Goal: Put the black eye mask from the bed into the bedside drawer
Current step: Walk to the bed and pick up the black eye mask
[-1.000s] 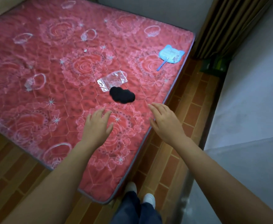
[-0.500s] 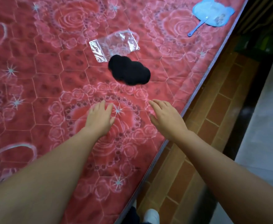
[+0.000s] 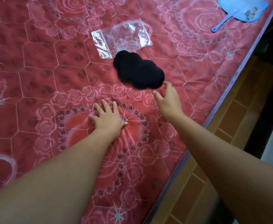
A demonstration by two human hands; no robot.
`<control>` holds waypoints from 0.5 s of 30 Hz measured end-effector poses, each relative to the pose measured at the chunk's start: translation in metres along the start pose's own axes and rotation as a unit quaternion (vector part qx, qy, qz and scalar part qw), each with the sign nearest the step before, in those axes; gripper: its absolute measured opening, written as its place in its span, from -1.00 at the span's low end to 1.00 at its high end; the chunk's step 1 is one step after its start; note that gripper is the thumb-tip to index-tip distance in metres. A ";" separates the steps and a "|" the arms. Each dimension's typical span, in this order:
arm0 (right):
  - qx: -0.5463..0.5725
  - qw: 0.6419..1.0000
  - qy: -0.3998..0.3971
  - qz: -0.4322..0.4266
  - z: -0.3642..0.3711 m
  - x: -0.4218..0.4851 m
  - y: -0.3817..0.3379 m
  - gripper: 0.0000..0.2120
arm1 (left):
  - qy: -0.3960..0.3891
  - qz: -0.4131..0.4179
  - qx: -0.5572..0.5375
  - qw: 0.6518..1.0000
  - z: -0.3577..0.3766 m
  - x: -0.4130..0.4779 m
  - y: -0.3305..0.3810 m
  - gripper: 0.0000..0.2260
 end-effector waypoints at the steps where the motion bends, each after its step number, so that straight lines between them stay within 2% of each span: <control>1: 0.019 1.000 0.015 0.014 0.000 0.007 0.002 -0.53 | -0.004 -0.001 0.003 1.000 0.000 0.001 0.001 -0.21; 6: 0.065 0.991 0.062 0.098 0.000 0.036 0.013 -0.28 | -0.031 -0.004 0.031 0.999 -0.002 0.007 0.006 -0.20; 9: 0.085 0.983 0.086 0.135 0.002 0.047 0.014 -0.25 | -0.034 -0.002 0.041 0.999 0.001 0.008 0.007 -0.20; 11: 0.108 0.974 0.099 0.172 0.004 0.049 0.018 -0.32 | -0.026 -0.001 0.044 0.999 0.003 0.009 0.007 -0.19; 15: 0.171 0.966 0.060 0.182 0.012 0.048 0.021 -0.76 | -0.018 0.003 0.052 0.998 0.003 0.010 0.007 -0.19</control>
Point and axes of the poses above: each hand's wrist, its own x-axis towards the middle knuckle, its own z-axis out of the palm, y = z × x, the point moved 9 cm from there along x, towards the middle knuckle, and after that the axes turned 8 degrees about x, right-handed, at the moved point
